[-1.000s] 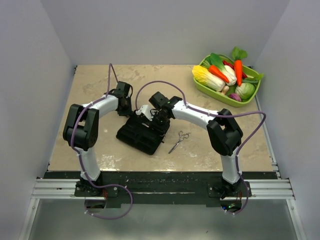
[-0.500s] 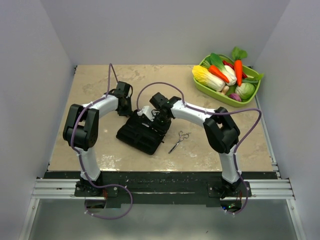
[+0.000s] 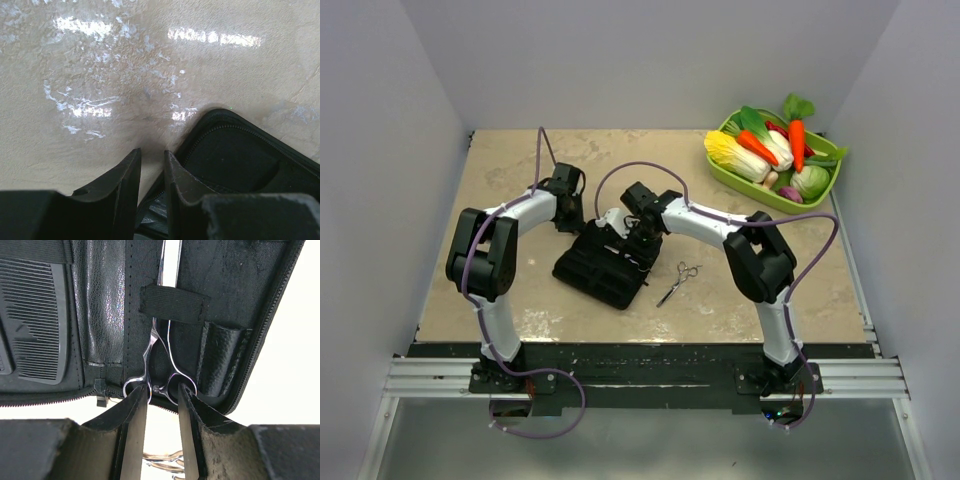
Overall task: Sort the hair-cutting tools
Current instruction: Place the scissors in the hairdressing tool bag.
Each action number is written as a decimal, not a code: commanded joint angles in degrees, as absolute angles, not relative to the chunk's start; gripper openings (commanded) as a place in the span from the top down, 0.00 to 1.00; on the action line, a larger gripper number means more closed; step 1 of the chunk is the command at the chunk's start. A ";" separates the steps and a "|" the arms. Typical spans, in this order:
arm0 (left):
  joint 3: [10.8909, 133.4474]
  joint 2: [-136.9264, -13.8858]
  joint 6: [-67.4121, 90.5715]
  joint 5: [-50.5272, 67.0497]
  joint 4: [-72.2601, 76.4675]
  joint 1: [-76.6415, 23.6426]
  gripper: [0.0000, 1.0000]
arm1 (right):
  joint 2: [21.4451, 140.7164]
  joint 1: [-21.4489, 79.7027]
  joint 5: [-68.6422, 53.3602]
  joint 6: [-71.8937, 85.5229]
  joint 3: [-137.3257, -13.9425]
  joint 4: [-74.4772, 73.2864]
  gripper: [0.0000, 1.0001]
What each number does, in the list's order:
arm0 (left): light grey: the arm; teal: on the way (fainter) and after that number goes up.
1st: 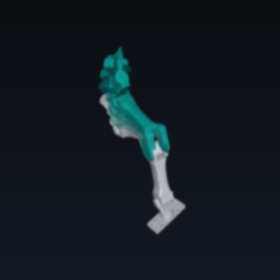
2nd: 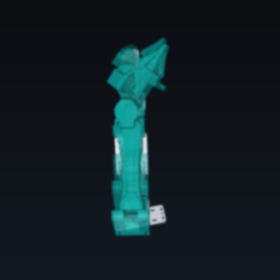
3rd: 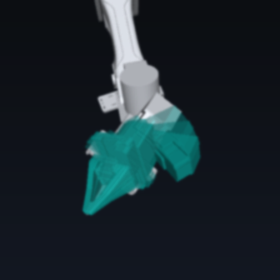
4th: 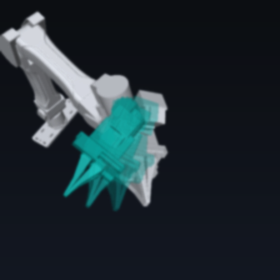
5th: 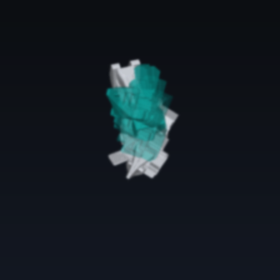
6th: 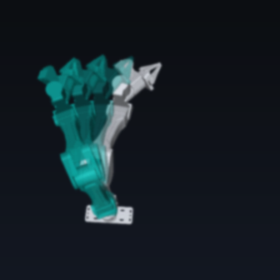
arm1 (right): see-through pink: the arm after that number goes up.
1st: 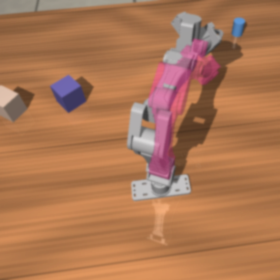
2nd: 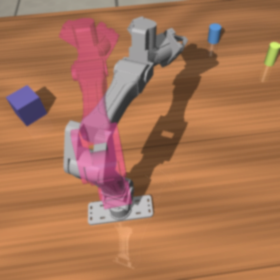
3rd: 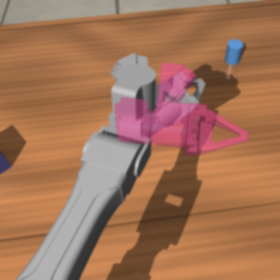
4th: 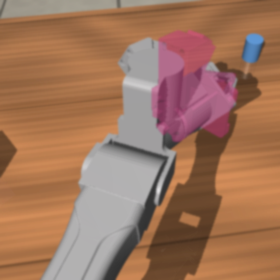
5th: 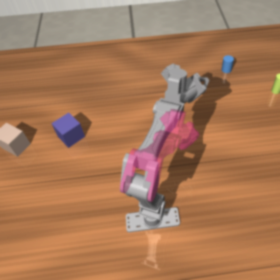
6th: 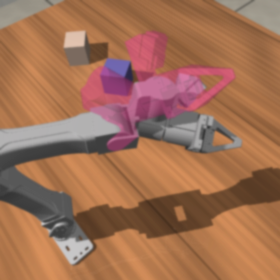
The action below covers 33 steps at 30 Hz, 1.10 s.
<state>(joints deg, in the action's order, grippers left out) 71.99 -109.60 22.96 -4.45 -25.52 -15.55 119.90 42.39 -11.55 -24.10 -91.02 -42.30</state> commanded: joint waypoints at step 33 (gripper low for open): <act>69.35 -109.78 24.43 -0.35 -25.84 -16.35 0.70 | 124.19 47.81 -6.33 -19.34 -95.36 -32.71 0.72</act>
<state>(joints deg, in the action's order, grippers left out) 71.35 -109.38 23.20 -4.16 -24.75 -15.55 122.58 46.94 -6.74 -20.99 -94.59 -41.01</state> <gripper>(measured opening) 0.301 0.287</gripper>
